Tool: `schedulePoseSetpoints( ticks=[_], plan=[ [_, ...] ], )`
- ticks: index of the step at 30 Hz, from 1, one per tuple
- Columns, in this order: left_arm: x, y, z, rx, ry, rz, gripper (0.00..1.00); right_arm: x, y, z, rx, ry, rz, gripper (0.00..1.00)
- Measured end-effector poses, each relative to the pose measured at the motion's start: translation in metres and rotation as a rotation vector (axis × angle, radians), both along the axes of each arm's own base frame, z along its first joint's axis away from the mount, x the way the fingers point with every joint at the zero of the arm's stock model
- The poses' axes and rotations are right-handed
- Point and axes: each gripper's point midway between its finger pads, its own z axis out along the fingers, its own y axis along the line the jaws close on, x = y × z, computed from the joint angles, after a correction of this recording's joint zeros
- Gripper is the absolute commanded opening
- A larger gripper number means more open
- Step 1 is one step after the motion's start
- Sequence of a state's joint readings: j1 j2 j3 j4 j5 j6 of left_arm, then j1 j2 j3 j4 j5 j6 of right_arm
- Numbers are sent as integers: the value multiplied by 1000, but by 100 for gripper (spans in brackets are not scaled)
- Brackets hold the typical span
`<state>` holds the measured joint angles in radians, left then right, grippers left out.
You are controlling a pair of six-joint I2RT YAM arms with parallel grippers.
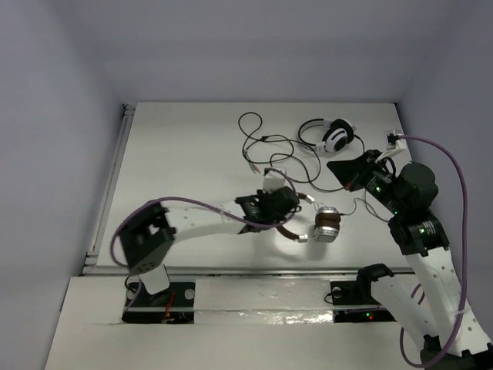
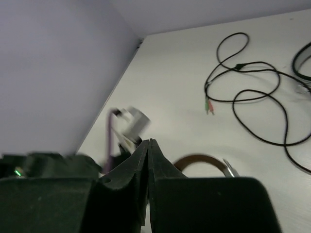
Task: Wrap the headphones
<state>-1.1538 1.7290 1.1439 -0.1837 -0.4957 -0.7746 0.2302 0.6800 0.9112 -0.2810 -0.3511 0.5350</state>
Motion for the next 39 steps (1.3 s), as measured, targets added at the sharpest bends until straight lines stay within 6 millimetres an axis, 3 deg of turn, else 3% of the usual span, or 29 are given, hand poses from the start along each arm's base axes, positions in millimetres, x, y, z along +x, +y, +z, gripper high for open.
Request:
schedulePoseSetpoints(
  ticks=[1,4,5,7,9,13,18,23,28,30,33,39],
  plan=[
    [4,11,21,-24,-18,4,0,-2,5,0,4,-9,32,10],
    [19,39,96,-156,-96,24,0,-8,19,1,13,-32,135,37],
    [24,51,124,-215,-132,35,0,-10,23,2,17,-38,165,51],
    [33,74,158,-279,-180,60,0,-13,30,4,16,-62,218,62],
    [39,102,182,-310,-216,81,0,-18,37,11,18,-103,276,66],
    [40,145,188,-289,-220,109,0,-26,43,23,15,-173,340,71],
    [28,171,172,-222,-162,75,0,-29,48,32,5,-246,391,73],
    [25,187,170,-225,-124,48,0,-19,50,7,11,-215,388,69],
    [29,186,188,-261,-136,14,0,-11,46,-61,53,-67,329,65],
    [33,180,206,-287,-156,-12,0,-12,43,-79,69,-29,303,65],
    [35,170,227,-334,-186,-51,0,-7,39,-87,81,-19,259,66],
    [36,159,252,-382,-209,-105,0,22,37,-97,90,-21,191,66]
  ],
)
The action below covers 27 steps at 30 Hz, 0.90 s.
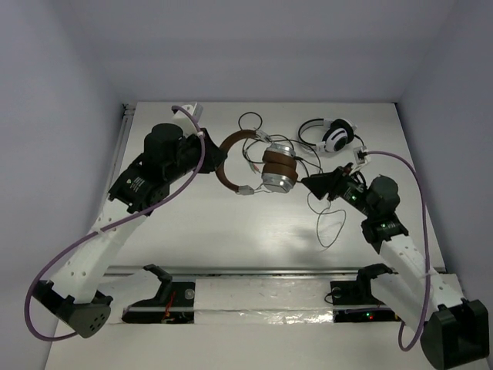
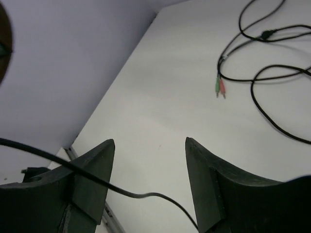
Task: Wrap the headphones
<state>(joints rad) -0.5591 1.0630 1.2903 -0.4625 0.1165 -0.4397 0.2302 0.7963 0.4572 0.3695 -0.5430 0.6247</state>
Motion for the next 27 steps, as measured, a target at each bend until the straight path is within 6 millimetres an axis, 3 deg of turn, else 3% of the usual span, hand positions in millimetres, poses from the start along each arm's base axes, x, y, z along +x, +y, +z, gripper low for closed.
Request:
schedulePoseSetpoints(
  ticks=[5,13,18,19,23,27],
  plan=[
    [-2,-1,19,-19,-27,-10,0,12,-2,-31,-7,67,-40,64],
    [-3,0,40,-34,-58,-12,0,16,2,-31,11,52,-41,60],
    [1,0,52,-31,-73,-7,0,13,0,-40,16,70,-62,51],
    [3,0,56,-33,-80,-4,0,11,-1,-42,20,75,-68,49],
    [13,-4,67,-42,-96,-1,0,8,-3,-44,30,82,-81,10],
    [20,-8,66,-42,-94,0,0,2,8,-45,37,99,-53,0]
  ],
)
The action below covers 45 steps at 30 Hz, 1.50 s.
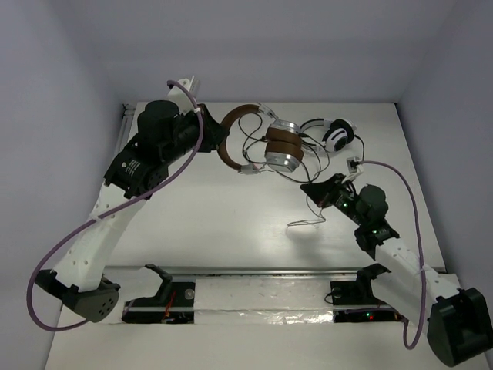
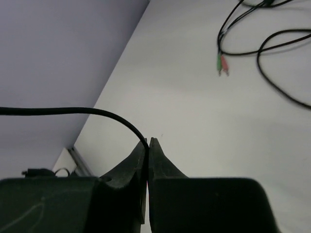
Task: Wrap the headphones
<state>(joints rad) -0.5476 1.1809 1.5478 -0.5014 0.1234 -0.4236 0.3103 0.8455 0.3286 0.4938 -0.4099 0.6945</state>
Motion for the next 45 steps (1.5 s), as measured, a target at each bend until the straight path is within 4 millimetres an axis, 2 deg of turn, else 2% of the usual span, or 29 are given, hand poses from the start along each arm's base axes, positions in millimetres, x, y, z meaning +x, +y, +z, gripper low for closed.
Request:
schedulePoseSetpoints(
  ticks=[4,7,11,13,16,18,20,24,26,28,32,35,37,39,41,45],
  plan=[
    [10,-4,-6,-5,2,18,0,-26,35,-15,-43,76,87,0],
    [22,3,-20,14,12,73,0,-47,57,-25,-114,145,138,0],
    [48,34,-50,61,46,214,0,-65,65,-25,-221,209,110,0],
    [62,59,-69,76,76,295,0,-68,62,-19,-242,217,77,0],
    [72,80,-97,66,132,356,0,-65,65,-19,-271,239,47,0],
    [72,77,-113,33,170,338,0,-60,76,-31,-327,274,37,0],
    [69,64,-124,-21,204,291,0,-58,94,-49,-400,308,48,0],
    [58,40,-149,-139,278,200,0,-67,127,-89,-540,358,104,0],
    [51,34,-164,-185,323,181,0,-71,135,-99,-578,363,117,0],
    [46,31,-177,-240,354,183,0,-72,137,-100,-595,357,117,0],
    [40,22,-194,-292,388,222,0,-79,151,-84,-602,301,138,0],
    [32,-2,-194,-263,351,225,0,-95,172,-61,-597,243,201,0],
    [26,-15,-195,-240,333,219,0,-115,190,-37,-589,194,273,0],
    [24,-19,-199,-215,325,225,0,-128,198,-20,-572,162,322,0],
    [27,-12,-206,-176,311,264,0,-138,194,-6,-559,146,356,0],
    [30,11,-221,-85,281,371,0,-146,167,21,-556,116,362,0]
  ],
)
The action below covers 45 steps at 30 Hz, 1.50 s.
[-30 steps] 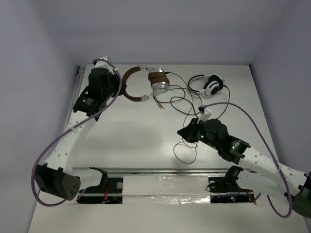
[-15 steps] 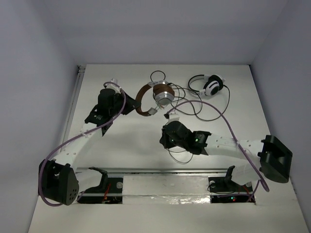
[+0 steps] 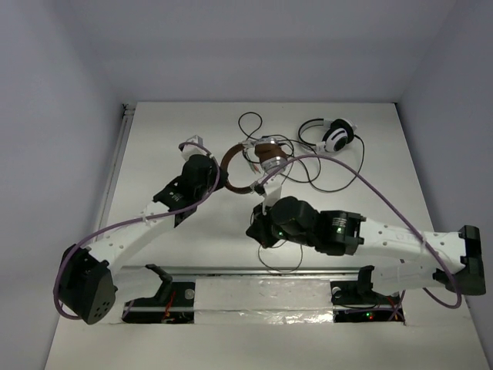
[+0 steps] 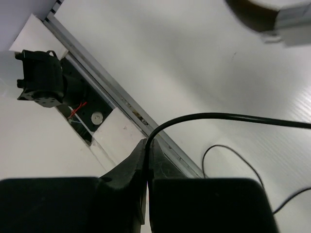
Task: Wrap the headphones
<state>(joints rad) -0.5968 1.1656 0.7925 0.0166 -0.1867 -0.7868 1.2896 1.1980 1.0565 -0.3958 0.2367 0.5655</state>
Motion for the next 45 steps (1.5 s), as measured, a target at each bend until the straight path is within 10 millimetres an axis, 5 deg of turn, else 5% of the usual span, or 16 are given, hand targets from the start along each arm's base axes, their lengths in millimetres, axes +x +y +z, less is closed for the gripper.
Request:
schedulePoseSetpoints(
  ticks=[8,14,23,27,32,37,45],
  plan=[
    [-42,2,-20,314,15,-110,0,27,-24,46,-88,-122,-36,0],
    [-62,3,-25,440,23,-231,0,65,-38,55,-178,-172,-81,0],
    [-70,14,5,487,-30,-277,0,95,-50,29,-301,-159,-93,2],
    [-69,37,19,569,-36,-210,0,118,-74,37,-308,-174,-194,0],
    [-67,59,27,656,-35,-151,0,113,-100,72,-242,-229,-252,0],
    [-75,44,20,649,-23,-272,0,134,-124,111,-195,-326,-393,0],
    [-98,17,24,549,-54,-487,0,210,-154,106,-255,-412,-631,0]
  ],
)
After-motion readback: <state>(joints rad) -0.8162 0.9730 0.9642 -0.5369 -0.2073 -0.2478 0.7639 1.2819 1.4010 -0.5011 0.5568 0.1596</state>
